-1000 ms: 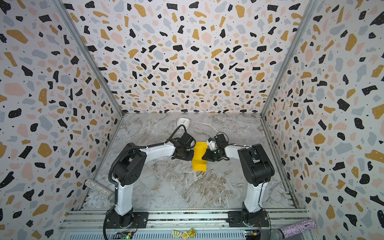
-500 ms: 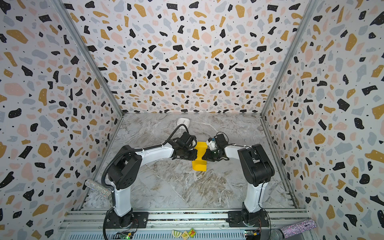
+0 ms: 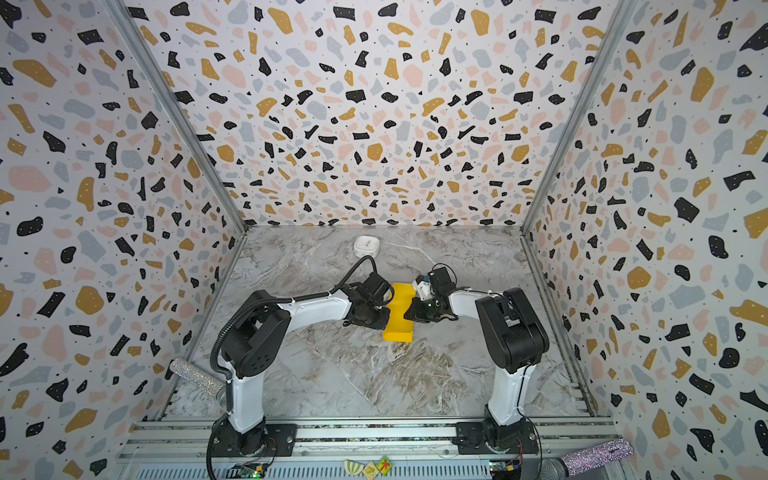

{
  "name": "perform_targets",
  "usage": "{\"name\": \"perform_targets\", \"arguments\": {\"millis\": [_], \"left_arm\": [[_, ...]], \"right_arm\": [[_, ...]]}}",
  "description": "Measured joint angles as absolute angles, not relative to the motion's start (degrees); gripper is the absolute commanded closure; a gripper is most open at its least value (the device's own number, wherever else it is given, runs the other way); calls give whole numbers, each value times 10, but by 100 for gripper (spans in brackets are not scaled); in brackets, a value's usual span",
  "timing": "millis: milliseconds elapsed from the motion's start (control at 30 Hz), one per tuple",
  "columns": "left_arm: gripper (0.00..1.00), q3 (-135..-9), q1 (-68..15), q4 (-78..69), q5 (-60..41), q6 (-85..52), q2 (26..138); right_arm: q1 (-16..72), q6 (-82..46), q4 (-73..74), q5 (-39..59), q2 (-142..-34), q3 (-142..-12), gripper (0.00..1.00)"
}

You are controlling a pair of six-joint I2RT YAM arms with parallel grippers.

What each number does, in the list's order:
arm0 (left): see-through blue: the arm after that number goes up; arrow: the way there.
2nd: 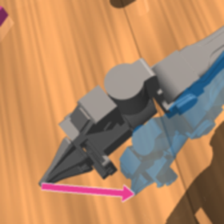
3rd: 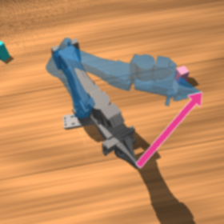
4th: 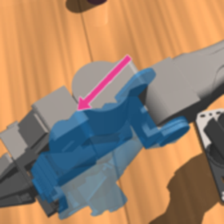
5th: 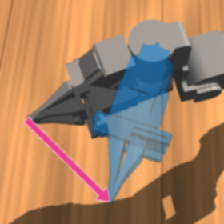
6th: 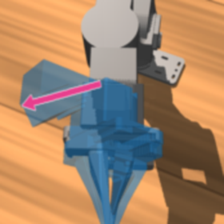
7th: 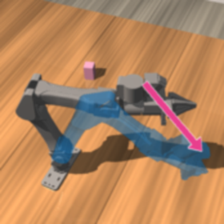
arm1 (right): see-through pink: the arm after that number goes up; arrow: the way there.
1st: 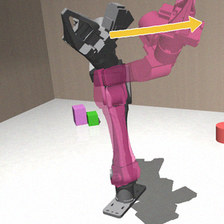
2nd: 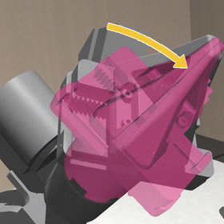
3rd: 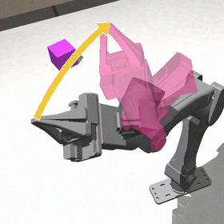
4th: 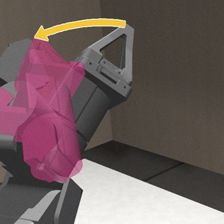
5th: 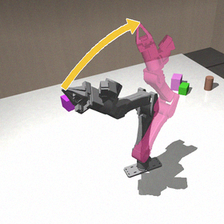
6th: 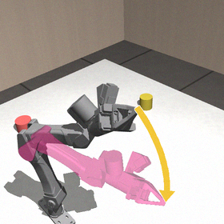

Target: Fold a paper plane with a square sheet of paper (pick it up from the middle)

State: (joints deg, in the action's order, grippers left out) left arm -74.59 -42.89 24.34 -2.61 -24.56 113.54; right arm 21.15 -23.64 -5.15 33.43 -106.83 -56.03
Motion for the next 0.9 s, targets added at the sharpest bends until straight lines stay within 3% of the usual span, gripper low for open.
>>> {"name": "perform_targets", "arguments": {"millis": [433, 900], "left_arm": [[90, -746, -435, 219, -87, -265, 1124], [90, -717, -443, 213, -62, -262, 1123]], "right_arm": [[213, -234, -56, 331, -1068, -563, 85], [213, -234, -56, 331, -1069, -563, 85]]}}
